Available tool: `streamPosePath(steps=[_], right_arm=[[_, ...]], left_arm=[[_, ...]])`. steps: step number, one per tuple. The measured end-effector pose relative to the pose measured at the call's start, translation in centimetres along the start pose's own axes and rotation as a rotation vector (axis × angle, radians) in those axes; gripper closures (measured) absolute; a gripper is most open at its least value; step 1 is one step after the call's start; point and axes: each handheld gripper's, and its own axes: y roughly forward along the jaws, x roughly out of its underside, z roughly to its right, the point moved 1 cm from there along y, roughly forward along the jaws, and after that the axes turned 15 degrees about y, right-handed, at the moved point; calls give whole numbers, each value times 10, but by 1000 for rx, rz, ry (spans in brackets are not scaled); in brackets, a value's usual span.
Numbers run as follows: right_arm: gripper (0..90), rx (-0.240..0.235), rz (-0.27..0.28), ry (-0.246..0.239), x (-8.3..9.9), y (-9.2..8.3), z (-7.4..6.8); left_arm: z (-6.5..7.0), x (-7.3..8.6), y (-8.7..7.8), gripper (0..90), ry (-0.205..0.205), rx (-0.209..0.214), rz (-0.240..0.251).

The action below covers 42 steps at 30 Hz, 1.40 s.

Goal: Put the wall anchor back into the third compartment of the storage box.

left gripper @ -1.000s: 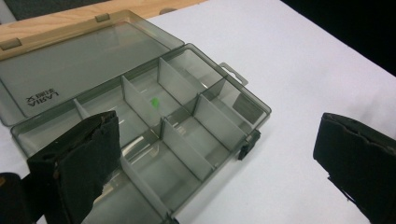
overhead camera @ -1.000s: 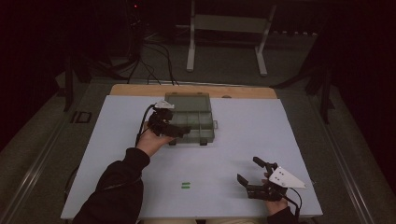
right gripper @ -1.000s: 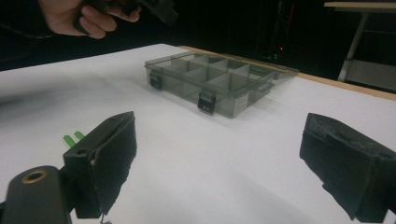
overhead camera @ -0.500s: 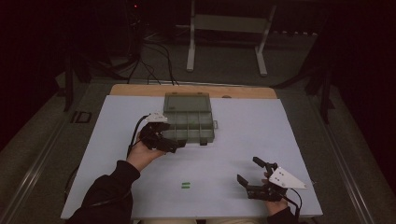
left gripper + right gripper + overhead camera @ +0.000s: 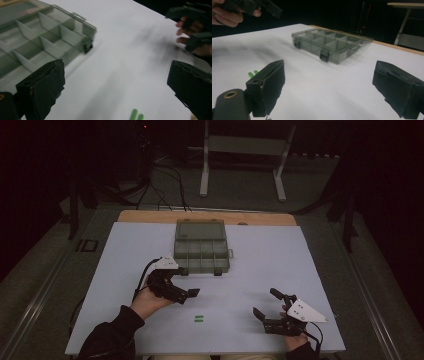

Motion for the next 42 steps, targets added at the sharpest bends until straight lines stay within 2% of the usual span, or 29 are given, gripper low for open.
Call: streamPosePath(steps=[6,11,17,20,26,32,37,42], right_arm=[[109,1,-2,-2,0,0,0],[109,1,-4,0,0,1,0],[109,0,-6,0,1,1,0],[109,-2,-7,1,1,1,0],[110,-4,-10,3,1,2,-1],[110,-4,-11,4,1,2,0],[110,-3,-13,6,1,1,0],[110,-2,-14,5,1,2,0]], left_arm=[[15,8,5,39,35,42,2],[24,16,11,68,69,70,-23],[29,27,16,148,99,107,-49],[33,32,20,211,129,123,-74],[36,39,28,423,162,146,-106],[39,44,39,587,208,166,-159],[38,48,47,673,209,174,-187],[38,51,53,708,210,186,-210]])
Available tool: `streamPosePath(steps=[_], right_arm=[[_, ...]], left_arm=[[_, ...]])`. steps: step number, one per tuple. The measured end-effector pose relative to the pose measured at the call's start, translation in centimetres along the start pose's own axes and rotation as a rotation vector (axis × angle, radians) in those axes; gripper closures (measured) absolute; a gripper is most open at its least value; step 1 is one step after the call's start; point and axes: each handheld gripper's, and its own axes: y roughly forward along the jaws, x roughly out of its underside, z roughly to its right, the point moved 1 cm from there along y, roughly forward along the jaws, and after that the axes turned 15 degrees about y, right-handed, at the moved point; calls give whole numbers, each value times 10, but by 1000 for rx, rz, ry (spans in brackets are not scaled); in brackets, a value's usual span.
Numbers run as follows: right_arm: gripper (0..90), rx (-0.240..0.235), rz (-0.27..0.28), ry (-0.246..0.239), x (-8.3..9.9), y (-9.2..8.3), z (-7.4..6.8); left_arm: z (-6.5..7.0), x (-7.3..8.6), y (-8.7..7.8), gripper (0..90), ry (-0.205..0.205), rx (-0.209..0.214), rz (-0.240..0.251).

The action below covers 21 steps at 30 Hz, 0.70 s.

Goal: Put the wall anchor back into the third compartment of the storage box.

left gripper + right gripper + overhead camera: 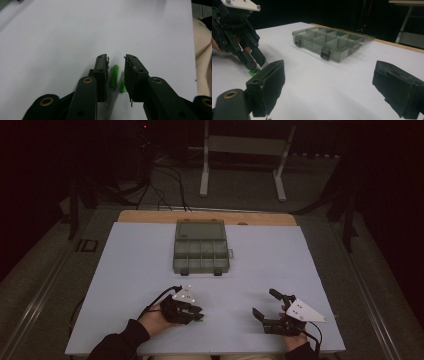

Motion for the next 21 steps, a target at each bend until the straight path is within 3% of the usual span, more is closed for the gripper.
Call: streamPosePath(steps=[16,21], right_arm=[[110,1,-1,-1,0,0,0],[110,1,0,0,0,0,0]], left_arm=[[-5,2,5,828,-4,15,-24],[-8,-1,0,829,-10,-12,-15]])
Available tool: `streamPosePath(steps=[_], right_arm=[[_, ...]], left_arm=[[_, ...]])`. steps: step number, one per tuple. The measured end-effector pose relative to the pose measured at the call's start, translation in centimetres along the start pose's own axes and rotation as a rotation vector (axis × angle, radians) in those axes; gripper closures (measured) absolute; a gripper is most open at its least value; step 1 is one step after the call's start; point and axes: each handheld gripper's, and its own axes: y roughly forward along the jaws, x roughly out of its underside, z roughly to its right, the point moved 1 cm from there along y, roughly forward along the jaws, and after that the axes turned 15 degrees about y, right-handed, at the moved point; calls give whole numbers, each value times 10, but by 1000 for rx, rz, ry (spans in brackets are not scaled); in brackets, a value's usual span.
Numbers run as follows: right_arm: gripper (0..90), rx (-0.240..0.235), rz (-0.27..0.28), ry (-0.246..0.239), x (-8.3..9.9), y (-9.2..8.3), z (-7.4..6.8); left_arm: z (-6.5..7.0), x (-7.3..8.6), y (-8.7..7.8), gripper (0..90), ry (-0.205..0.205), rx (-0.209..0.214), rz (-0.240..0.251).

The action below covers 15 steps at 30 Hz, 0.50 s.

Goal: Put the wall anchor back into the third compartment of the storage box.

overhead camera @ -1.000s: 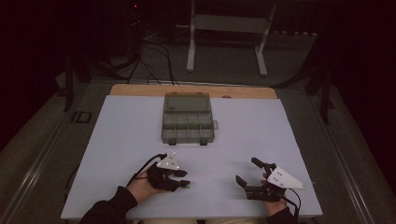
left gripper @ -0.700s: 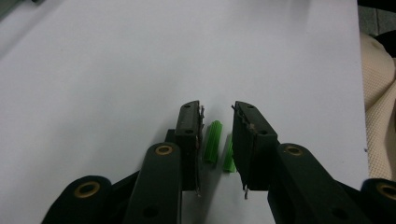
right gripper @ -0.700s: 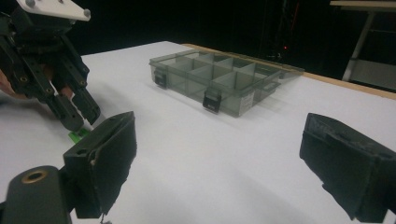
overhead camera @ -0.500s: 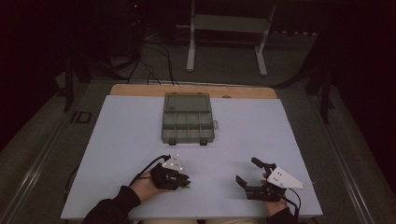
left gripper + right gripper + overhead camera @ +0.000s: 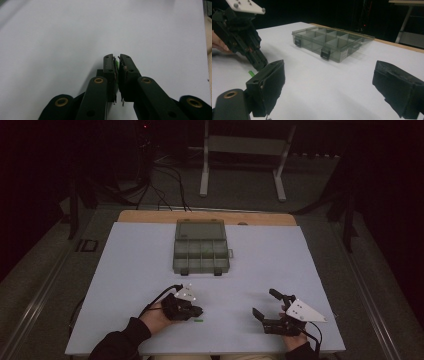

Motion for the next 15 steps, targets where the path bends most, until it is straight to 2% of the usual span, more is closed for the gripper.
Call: streamPosePath(steps=[3,15], right_arm=[[110,-1,-1,-1,0,0,0],[110,-4,1,-2,0,0,-1]], left_arm=[[-3,-3,-6,832,-14,-9,22],[-16,-18,-28,833,-18,-57,58]])
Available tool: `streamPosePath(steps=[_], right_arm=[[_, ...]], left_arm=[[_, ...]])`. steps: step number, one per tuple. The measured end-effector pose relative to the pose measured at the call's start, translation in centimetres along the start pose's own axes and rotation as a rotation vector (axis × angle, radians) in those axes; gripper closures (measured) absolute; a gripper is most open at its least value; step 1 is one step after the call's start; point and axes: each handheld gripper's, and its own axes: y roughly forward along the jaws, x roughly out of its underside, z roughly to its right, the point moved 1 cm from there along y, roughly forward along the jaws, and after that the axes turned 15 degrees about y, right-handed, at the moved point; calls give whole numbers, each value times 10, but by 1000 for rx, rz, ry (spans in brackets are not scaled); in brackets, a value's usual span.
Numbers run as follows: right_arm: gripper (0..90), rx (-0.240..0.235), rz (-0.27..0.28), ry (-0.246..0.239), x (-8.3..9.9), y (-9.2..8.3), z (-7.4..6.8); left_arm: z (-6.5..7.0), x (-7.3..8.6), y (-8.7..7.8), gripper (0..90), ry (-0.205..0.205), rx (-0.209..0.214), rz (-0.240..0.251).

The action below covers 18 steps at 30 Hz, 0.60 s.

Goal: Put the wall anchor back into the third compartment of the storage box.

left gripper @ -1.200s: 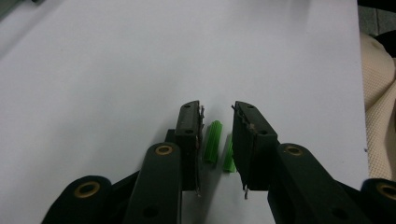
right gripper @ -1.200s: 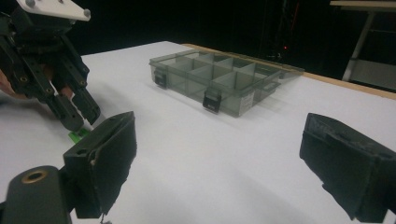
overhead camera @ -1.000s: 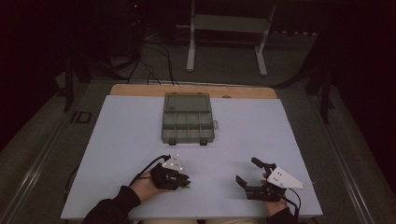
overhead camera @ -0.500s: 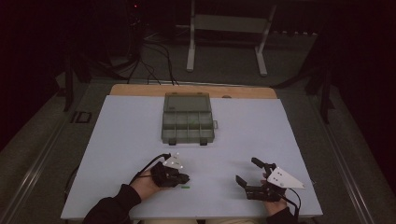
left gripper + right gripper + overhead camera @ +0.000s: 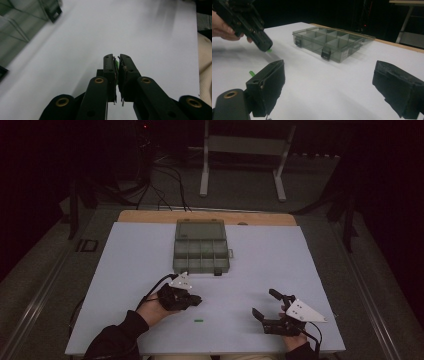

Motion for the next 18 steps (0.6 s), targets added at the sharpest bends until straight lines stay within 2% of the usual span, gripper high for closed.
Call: streamPosePath(steps=[9,18], right_arm=[[110,1,-2,1,0,0,0],[110,-1,1,-1,0,0,0]], left_arm=[[-18,-19,-18,833,-16,-45,33],[-43,-41,-32,833,-52,-134,59]])
